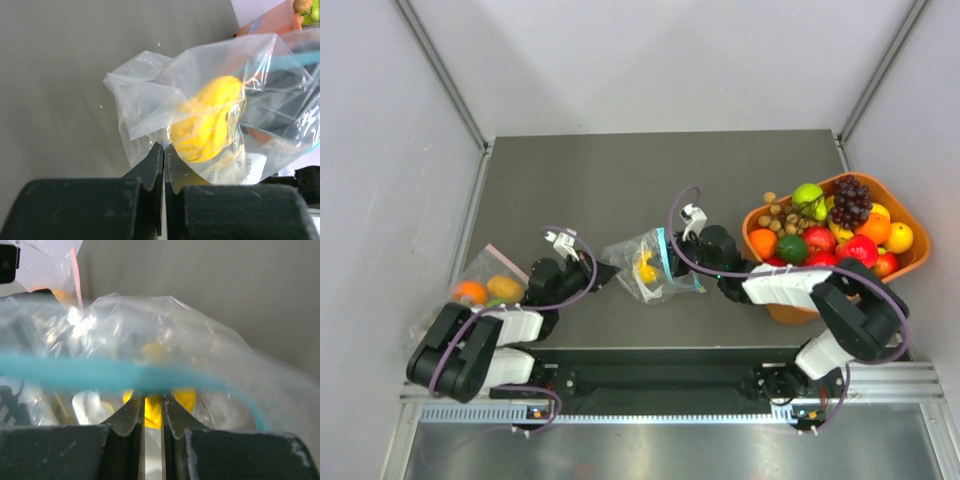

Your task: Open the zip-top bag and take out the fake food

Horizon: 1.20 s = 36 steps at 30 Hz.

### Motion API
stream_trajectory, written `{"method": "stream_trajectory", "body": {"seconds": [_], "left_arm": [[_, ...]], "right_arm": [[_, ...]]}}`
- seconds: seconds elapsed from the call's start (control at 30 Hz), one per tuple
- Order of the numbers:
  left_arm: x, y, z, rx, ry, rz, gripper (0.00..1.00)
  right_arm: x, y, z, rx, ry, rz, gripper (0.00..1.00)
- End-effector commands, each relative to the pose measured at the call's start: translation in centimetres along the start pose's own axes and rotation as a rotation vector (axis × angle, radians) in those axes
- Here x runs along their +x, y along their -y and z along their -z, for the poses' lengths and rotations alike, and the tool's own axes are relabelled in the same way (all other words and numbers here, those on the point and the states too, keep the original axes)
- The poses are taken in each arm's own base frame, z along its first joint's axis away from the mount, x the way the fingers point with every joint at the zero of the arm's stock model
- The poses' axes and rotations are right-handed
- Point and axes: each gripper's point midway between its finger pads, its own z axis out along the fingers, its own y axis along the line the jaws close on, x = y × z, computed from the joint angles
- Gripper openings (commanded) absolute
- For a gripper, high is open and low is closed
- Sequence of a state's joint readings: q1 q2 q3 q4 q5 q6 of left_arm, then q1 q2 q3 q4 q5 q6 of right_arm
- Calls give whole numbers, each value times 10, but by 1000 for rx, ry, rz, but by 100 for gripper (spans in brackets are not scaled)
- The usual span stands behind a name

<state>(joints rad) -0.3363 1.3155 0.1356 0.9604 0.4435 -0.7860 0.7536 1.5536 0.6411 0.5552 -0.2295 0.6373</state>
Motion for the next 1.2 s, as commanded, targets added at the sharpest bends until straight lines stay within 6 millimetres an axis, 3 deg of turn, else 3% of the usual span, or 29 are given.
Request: {"method": "stream_trajectory", "body": {"seconds": [0.0, 0.17, 0.2, 0.3, 0.37, 0.53, 0.6, 0.67, 0.7, 0.77, 0.8, 0.87, 0.97, 1.17], "left_arm": [[-7, -11, 1, -84, 4, -64, 0], [-9, -16, 3, -112, 15, -48, 0], [-10, -16, 3, -113, 18, -42, 0], [-13, -17, 2, -118, 27, -38, 0], [-12, -17, 1, -121, 22, -38, 0], [-10, -21, -1, -128, 10, -28, 0], [-9, -23, -2, -131, 3, -25, 0], [-8, -23, -3, -129, 0, -22, 0], [-7, -24, -3, -129, -4, -22, 0], [-8, -24, -3, -130, -1, -25, 0], [-8, -24, -2, -129, -2, -26, 0], [-9, -24, -2, -129, -2, -28, 0], [-9, -25, -2, -133, -2, -30, 0], [-7, -27, -2, -136, -10, -30, 0]], "right_arm": [[-13, -2, 17, 27, 57, 59, 0], [-30, -14, 46, 26, 108, 94, 0], [-25, -11, 47, 41, 92, 91, 0], [-35, -16, 70, 50, 135, 116, 0], [-40, -10, 82, 91, 153, 119, 0], [-68, -10, 122, 144, 245, 158, 0], [-88, -13, 139, 156, 300, 181, 0], [-99, -2, 153, 210, 313, 191, 0], [-112, -4, 164, 228, 336, 223, 0], [-127, 12, 183, 306, 349, 231, 0], [-147, 4, 199, 315, 395, 274, 0], [-165, 19, 224, 403, 427, 283, 0], [-203, 15, 270, 469, 515, 322, 0], [-229, 42, 337, 676, 596, 321, 0]]}}
